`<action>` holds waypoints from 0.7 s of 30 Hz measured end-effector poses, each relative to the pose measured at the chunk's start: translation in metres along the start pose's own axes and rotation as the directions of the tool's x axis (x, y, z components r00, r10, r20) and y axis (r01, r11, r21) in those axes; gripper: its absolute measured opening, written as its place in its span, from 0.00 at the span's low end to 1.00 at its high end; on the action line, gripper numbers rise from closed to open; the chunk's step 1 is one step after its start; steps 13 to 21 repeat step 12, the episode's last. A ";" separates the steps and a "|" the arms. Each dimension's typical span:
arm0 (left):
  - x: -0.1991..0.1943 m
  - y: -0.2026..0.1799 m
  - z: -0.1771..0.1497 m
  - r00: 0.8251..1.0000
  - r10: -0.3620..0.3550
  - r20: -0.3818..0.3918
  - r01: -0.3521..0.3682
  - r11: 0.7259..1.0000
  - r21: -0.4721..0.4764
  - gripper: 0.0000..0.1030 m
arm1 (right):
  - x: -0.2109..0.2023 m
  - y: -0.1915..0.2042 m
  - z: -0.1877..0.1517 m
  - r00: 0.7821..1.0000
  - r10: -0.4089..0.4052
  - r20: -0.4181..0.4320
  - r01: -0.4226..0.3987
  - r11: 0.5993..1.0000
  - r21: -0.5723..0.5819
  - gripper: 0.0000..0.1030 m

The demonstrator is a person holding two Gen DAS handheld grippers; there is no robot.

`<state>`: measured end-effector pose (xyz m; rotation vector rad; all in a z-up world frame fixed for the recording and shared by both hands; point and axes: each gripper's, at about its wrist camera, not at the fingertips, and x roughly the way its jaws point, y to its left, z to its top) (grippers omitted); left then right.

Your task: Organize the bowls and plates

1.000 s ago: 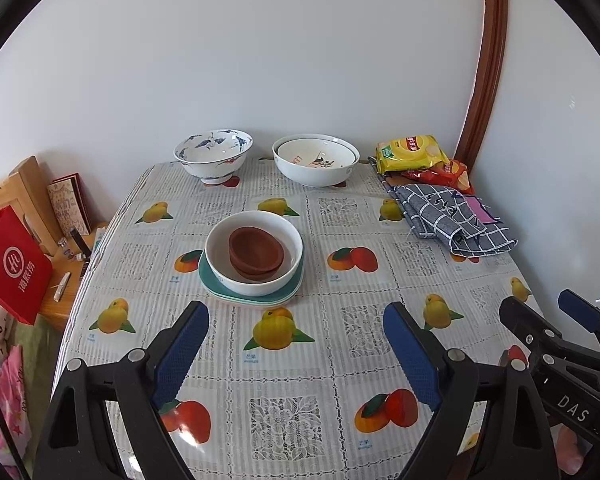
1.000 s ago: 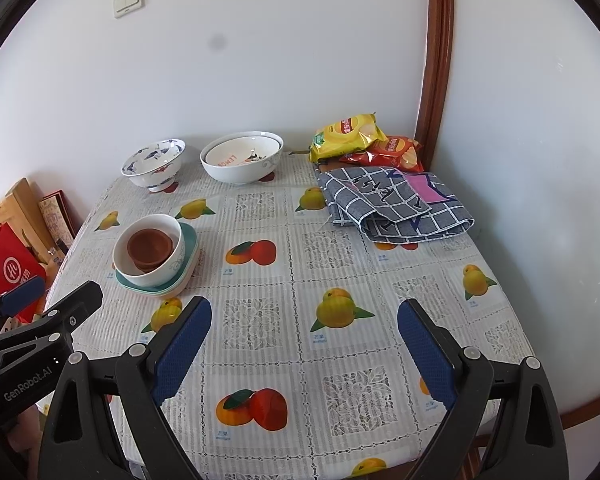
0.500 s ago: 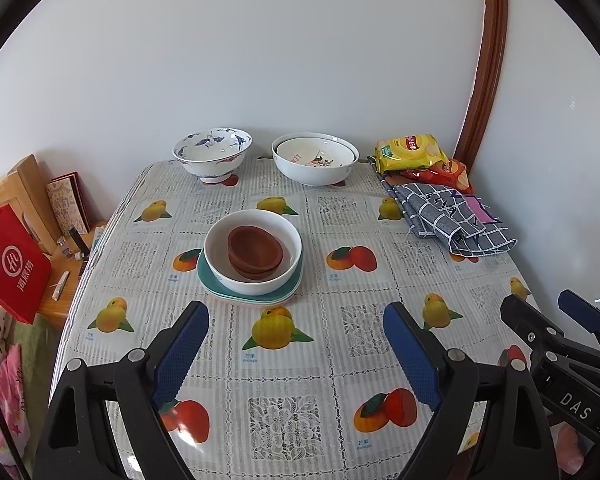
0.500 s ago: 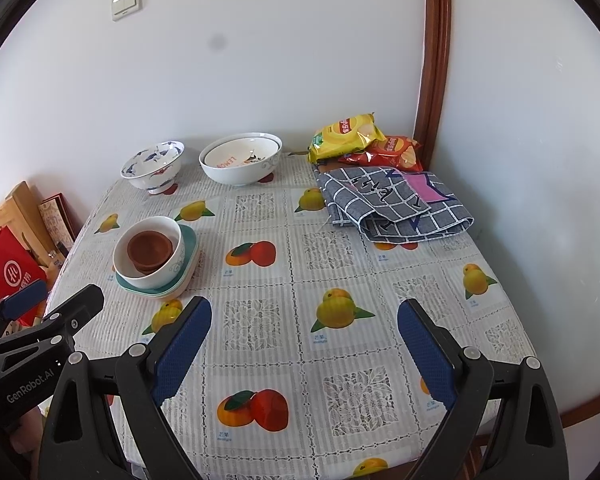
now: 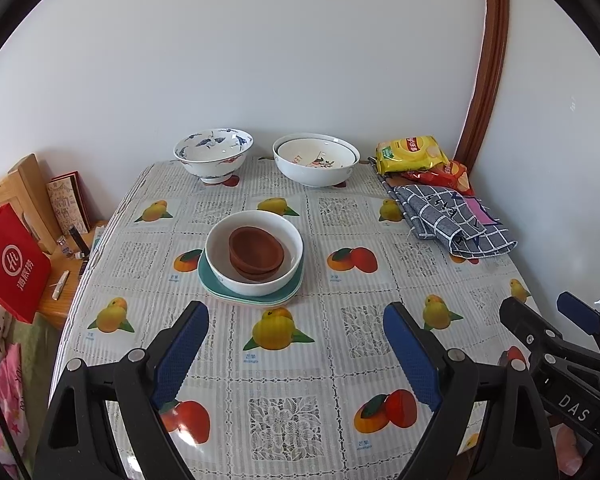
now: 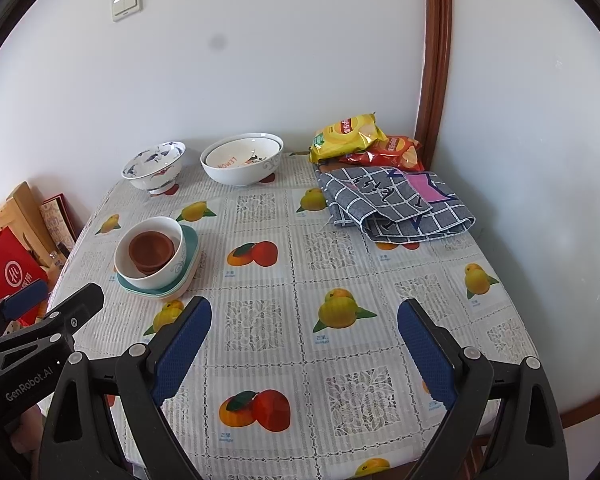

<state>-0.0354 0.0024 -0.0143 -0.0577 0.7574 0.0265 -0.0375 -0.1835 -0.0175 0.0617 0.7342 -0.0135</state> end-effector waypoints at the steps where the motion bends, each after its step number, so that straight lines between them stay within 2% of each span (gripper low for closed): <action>1: 0.000 0.000 0.000 1.000 0.001 0.001 -0.001 1.000 0.000 0.86 | 0.000 0.000 0.000 1.000 0.000 0.000 0.000 1.000 0.000 0.91; 21: 0.003 0.003 0.002 1.000 0.013 0.000 -0.013 1.000 -0.002 0.86 | 0.004 0.002 -0.001 1.000 0.001 -0.004 -0.001 1.000 -0.002 0.91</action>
